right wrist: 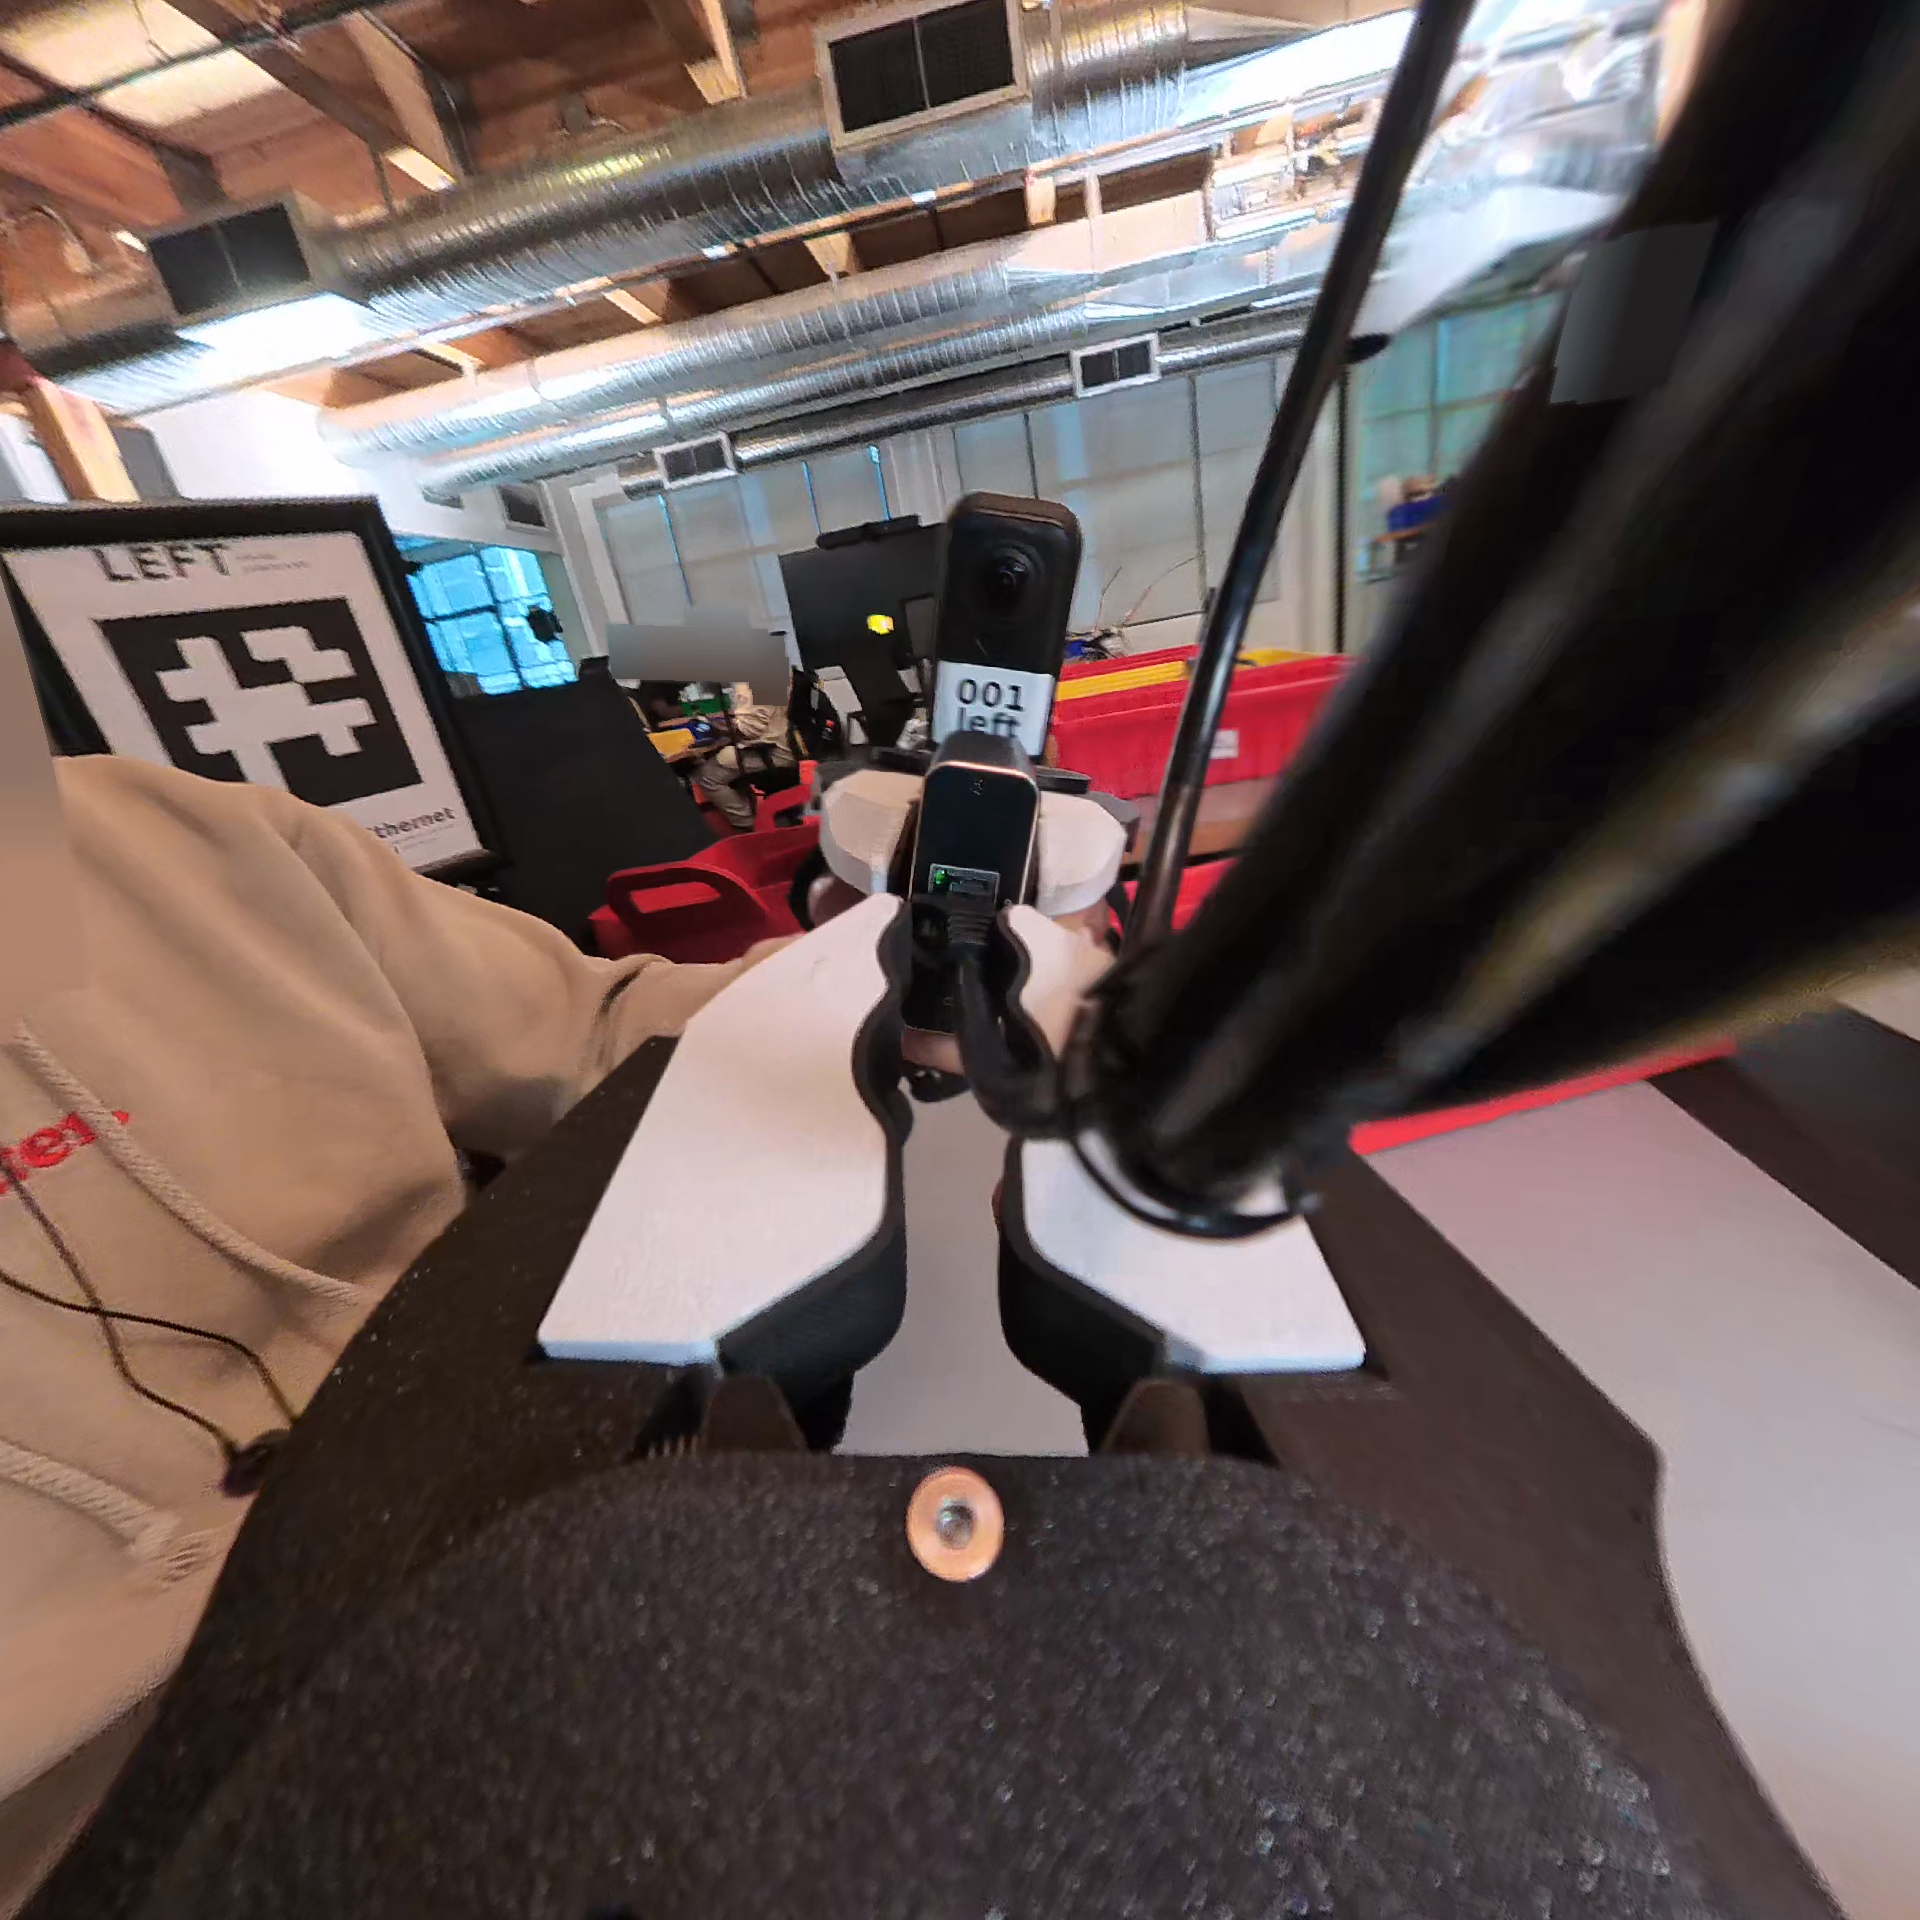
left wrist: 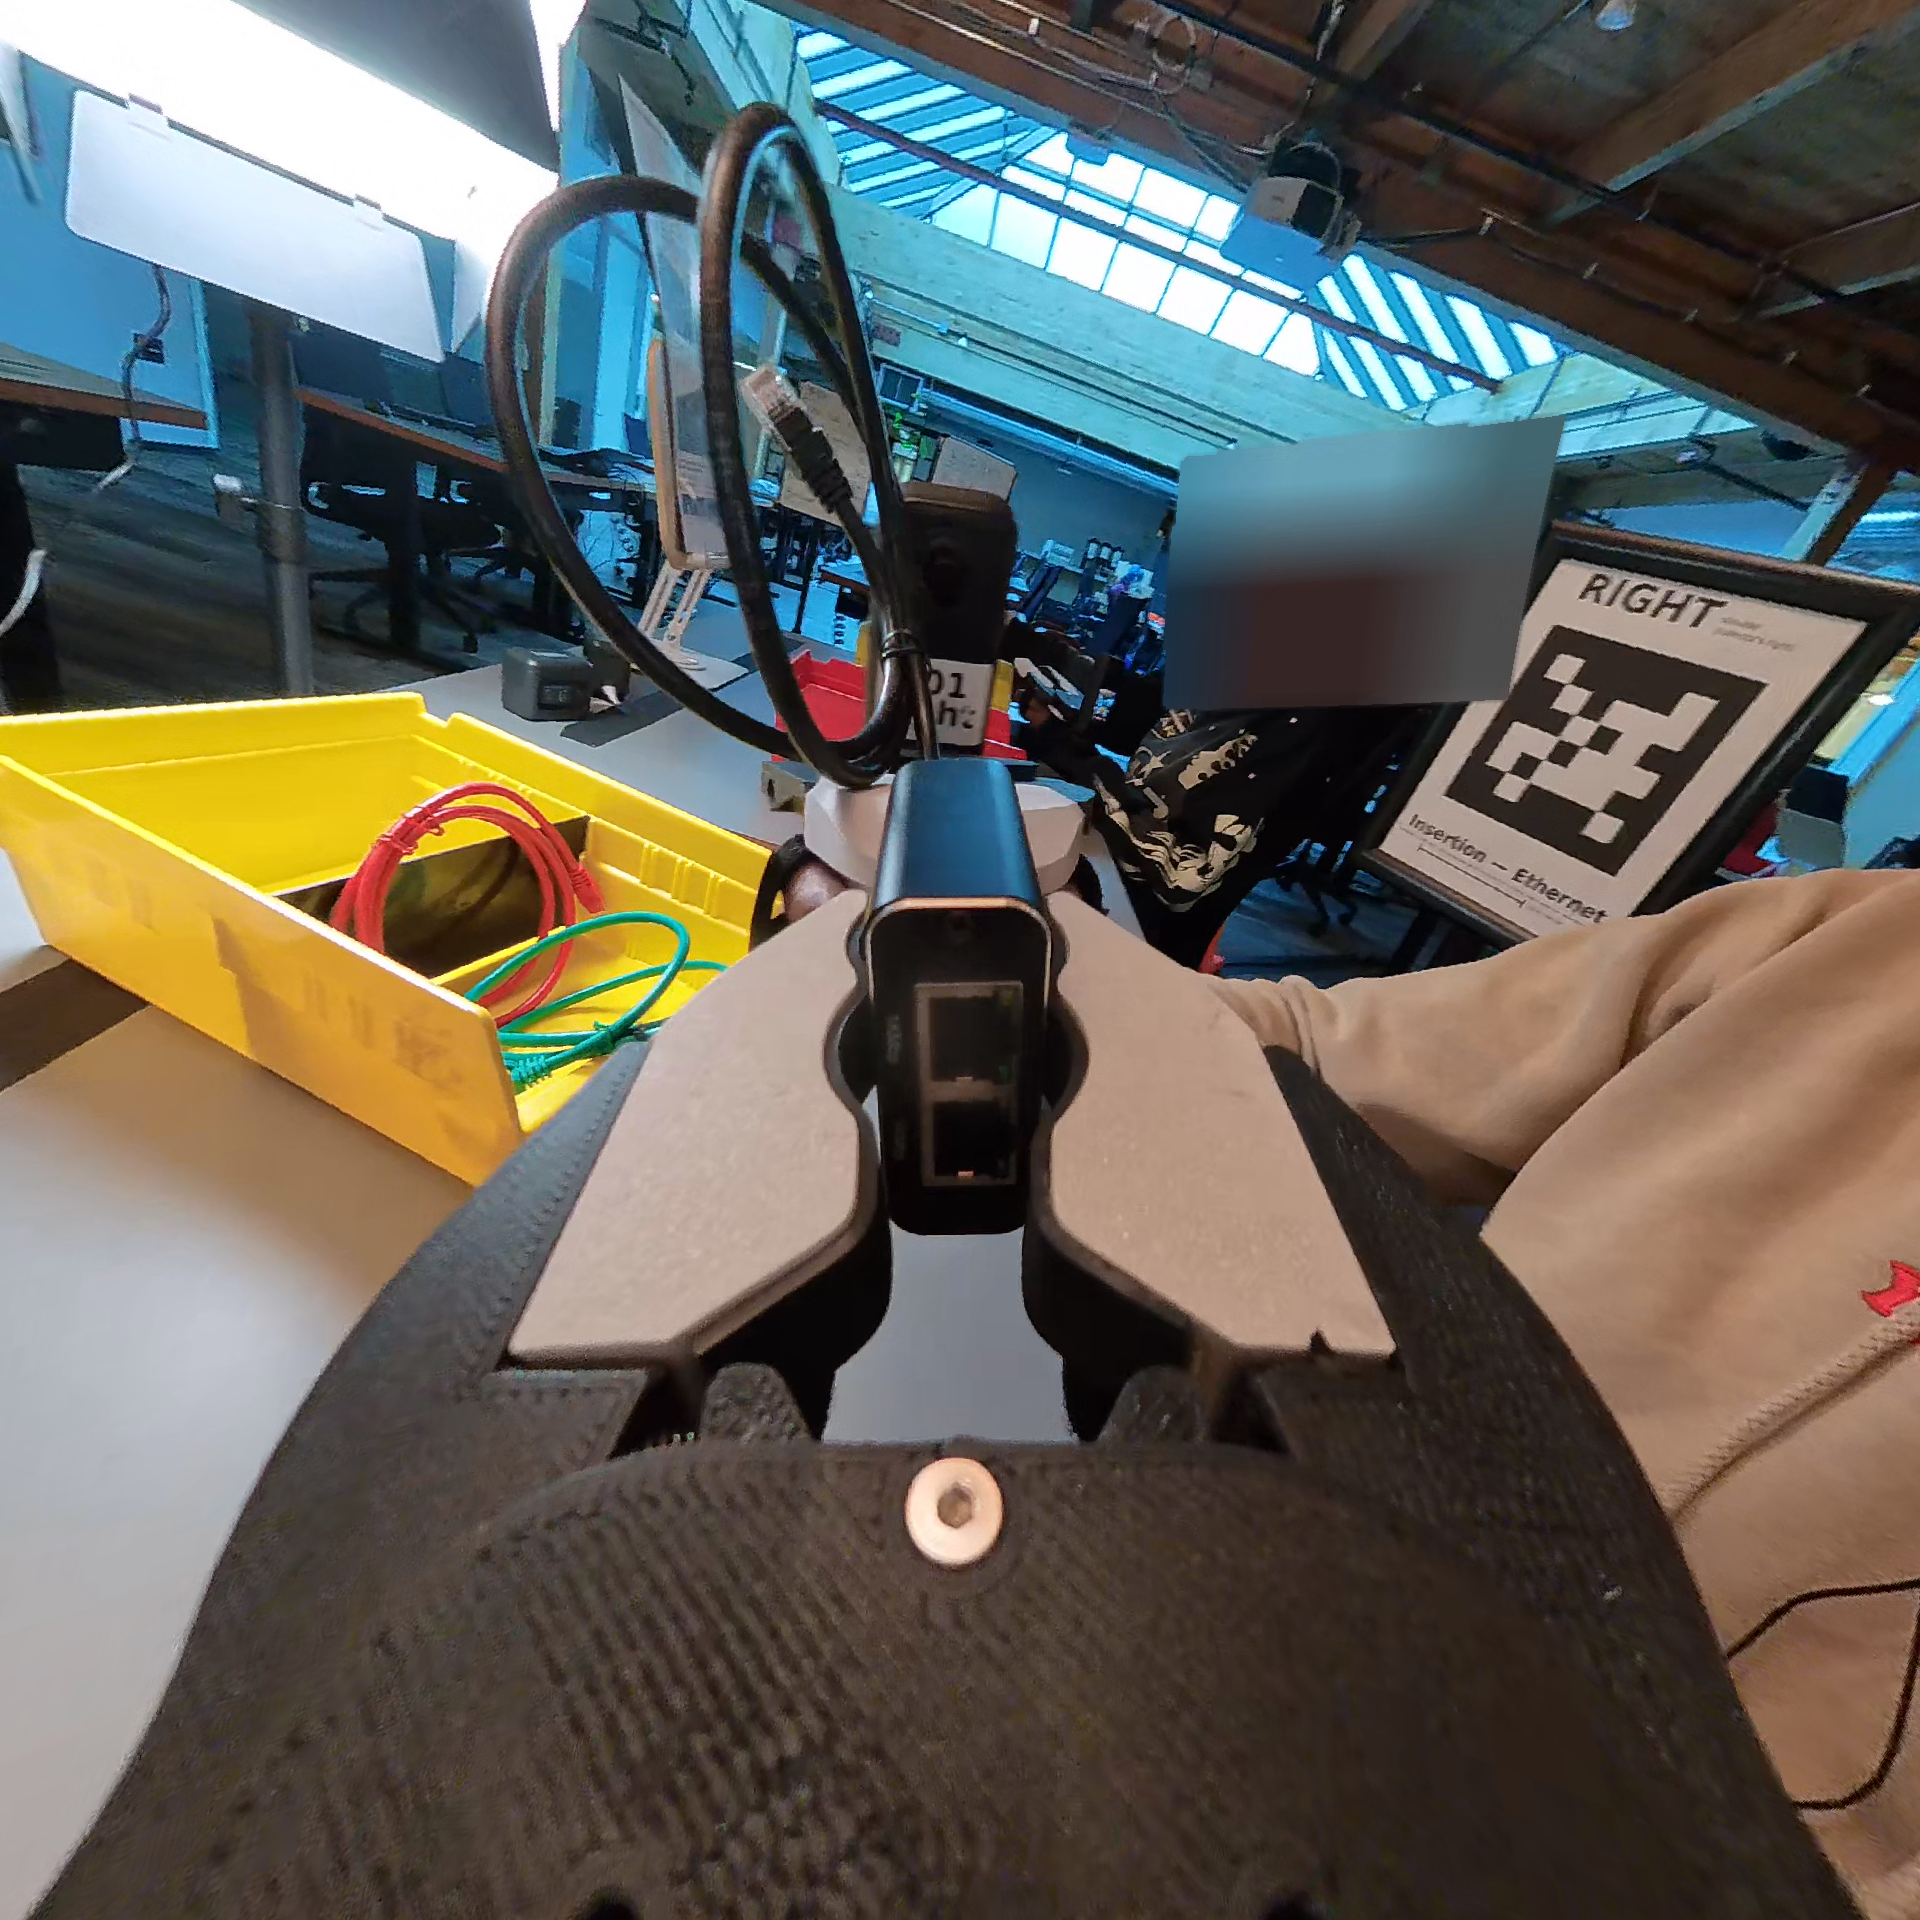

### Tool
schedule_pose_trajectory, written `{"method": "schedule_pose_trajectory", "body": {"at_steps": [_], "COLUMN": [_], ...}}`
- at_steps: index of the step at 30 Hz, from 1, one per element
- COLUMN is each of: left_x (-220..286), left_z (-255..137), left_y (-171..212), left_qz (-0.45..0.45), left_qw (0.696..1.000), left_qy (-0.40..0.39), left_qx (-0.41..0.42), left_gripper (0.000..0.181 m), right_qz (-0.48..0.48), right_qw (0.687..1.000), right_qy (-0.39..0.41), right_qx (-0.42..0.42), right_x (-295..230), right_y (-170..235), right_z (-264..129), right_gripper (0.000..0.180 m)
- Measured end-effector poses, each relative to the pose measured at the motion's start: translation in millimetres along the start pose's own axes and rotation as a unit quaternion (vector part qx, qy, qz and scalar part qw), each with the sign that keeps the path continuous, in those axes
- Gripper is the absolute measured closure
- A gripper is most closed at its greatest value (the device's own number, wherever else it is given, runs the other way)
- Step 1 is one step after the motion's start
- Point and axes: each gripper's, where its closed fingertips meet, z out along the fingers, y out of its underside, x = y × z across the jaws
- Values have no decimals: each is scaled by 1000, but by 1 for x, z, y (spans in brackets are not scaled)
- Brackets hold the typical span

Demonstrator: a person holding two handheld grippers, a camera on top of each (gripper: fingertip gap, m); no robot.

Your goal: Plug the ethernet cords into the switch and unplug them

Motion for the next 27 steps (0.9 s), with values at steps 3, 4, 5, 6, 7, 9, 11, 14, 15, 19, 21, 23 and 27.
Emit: {"method": "schedule_pose_trajectory", "body": {"at_steps": [3, 4, 5, 6, 7, 9, 11, 14, 15, 19, 21, 23, 27], "left_x": [-2, -2, -3, -4, -5, -5, -7, -7, -6, -3, -3, -3, -4], "left_z": [-1, -1, -1, -1, -2, -3, -4, -5, -5, -6, -6, -7, -11], "left_y": [0, -1, 0, 0, 0, -2, -3, -5, -6, -9, -10, -14, -26], "left_qz": [8, 15, 27, 42, 53, 68, 89, 109, 111, 122, 127, 133, 145], "left_qw": [1000, 1000, 999, 998, 997, 996, 993, 990, 990, 990, 989, 988, 982], "left_qy": [-12, -20, -31, -42, -50, -57, -75, -84, -82, -76, -76, -77, -93], "left_qx": [-2, -3, -7, -13, -15, -12, -13, -5, 1, 10, 12, 26, 77], "left_gripper": [154, 154, 154, 154, 154, 154, 154, 154, 154, 154, 154, 154, 154], "right_qz": [-13, -22, -35, -49, -57, -65, -81, -94, -106, -144, -159, -162, -169], "right_qw": [1000, 999, 998, 997, 996, 995, 991, 989, 987, 980, 976, 975, 969], "right_qy": [17, 26, 37, 50, 58, 75, 100, 115, 120, 137, 147, 151, 181], "right_qx": [-10, -13, -20, -28, -31, -27, -29, -19, -16, -11, -10, -10, 5], "right_x": [2, 3, 5, 6, 7, 8, 12, 12, 11, 9, 10, 10, 15], "right_y": [0, 0, 1, 2, 1, 0, 0, -3, -4, -8, -8, -9, -20], "right_z": [1, 1, 1, 1, 2, 4, 5, 6, 7, 7, 7, 8, 0], "right_gripper": [166, 167, 166, 166, 166, 165, 166, 165, 165, 164, 163, 163, 168]}}
